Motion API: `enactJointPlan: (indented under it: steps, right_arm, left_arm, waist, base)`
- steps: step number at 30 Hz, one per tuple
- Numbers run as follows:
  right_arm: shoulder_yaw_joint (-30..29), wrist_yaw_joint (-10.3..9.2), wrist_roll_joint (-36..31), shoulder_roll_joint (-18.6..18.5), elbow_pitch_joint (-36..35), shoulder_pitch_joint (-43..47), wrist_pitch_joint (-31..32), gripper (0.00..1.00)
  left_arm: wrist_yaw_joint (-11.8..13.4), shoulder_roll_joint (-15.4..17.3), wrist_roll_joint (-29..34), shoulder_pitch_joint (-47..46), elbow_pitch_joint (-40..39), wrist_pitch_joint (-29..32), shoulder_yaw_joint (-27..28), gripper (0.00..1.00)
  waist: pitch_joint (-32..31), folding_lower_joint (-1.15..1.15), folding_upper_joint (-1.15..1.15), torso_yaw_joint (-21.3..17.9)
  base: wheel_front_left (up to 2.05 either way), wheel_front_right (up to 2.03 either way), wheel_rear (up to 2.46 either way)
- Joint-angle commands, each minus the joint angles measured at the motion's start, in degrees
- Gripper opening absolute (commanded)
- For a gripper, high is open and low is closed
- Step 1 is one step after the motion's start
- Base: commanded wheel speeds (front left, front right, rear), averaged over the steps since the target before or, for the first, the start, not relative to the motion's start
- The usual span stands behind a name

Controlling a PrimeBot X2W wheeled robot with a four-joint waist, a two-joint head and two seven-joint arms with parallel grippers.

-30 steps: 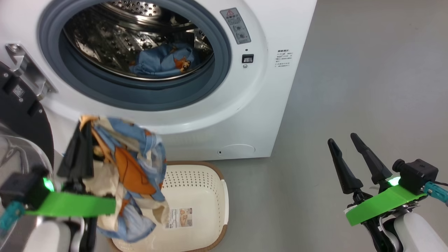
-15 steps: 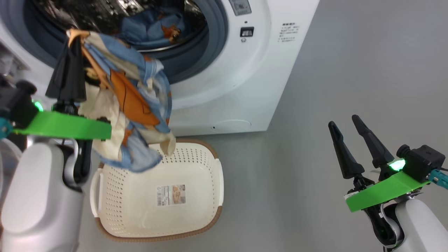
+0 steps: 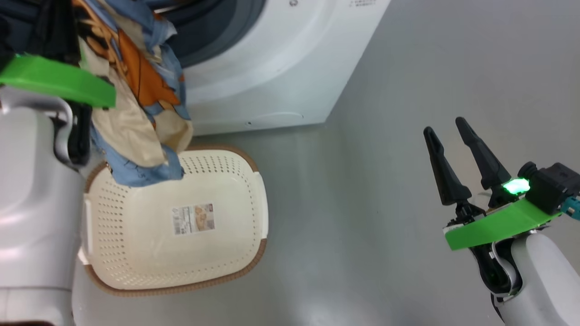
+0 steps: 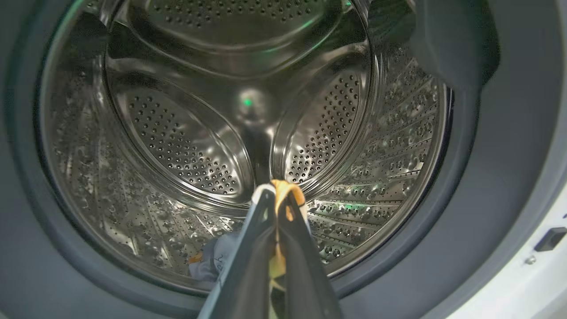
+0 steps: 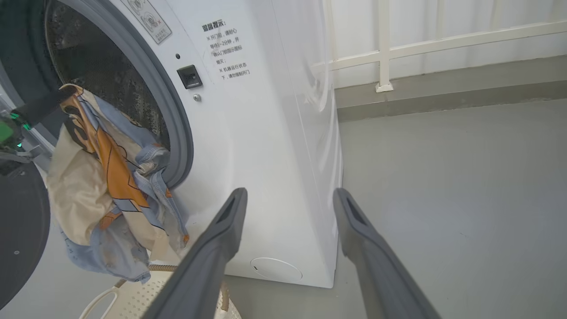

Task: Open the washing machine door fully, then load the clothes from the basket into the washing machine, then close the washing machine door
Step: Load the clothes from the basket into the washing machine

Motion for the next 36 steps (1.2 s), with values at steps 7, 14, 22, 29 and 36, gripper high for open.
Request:
enactJointPlan:
  steps: [7, 14, 22, 29, 36]
  right_arm:
    - [0.92, 0.09, -0.83, 0.90, -2.40, -1.47, -0.26, 1.00]
    - [1.55, 0.09, -0.90, 2.76, -2.75, -2.72, -0.26, 1.00]
    - [2.06, 0.09, -0.87, 3.78, -2.73, -3.31, -0.26, 1.00]
    - [1.50, 0.09, -0.95, 4.09, -3.26, -3.60, -0.26, 1.00]
    - [2.01, 0.09, -1.06, 4.12, -2.56, -3.75, -0.26, 1.00]
  left_arm:
    - [-0.51, 3.70, 2.01, -9.88, 6.42, -0.58, 0.72, 0.00]
    - [-0.63, 5.59, 3.63, -17.33, 11.77, -0.59, 0.80, 0.00]
    - [-0.66, 6.01, 5.93, -23.58, 16.07, -0.59, 0.04, 0.00]
    - [1.96, 6.07, 8.52, -24.87, 4.34, -0.60, 3.93, 0.00]
    - [2.58, 4.13, 9.54, -21.60, 10.16, -0.60, 5.29, 1.00]
  waist:
    - [8.79, 0.00, 0.00, -5.08]
    - [12.68, 0.00, 0.00, -8.08]
    - [13.90, 0.00, 0.00, -10.16]
    - [15.20, 0.00, 0.00, -10.41]
    - [14.43, 0.00, 0.00, -9.36]
  base:
    - [0.00, 0.00, 0.00]
    - [0.00, 0.00, 0.00]
    - [0.00, 0.00, 0.00]
    - [0.00, 0.00, 0.00]
    - [0.00, 0.00, 0.00]
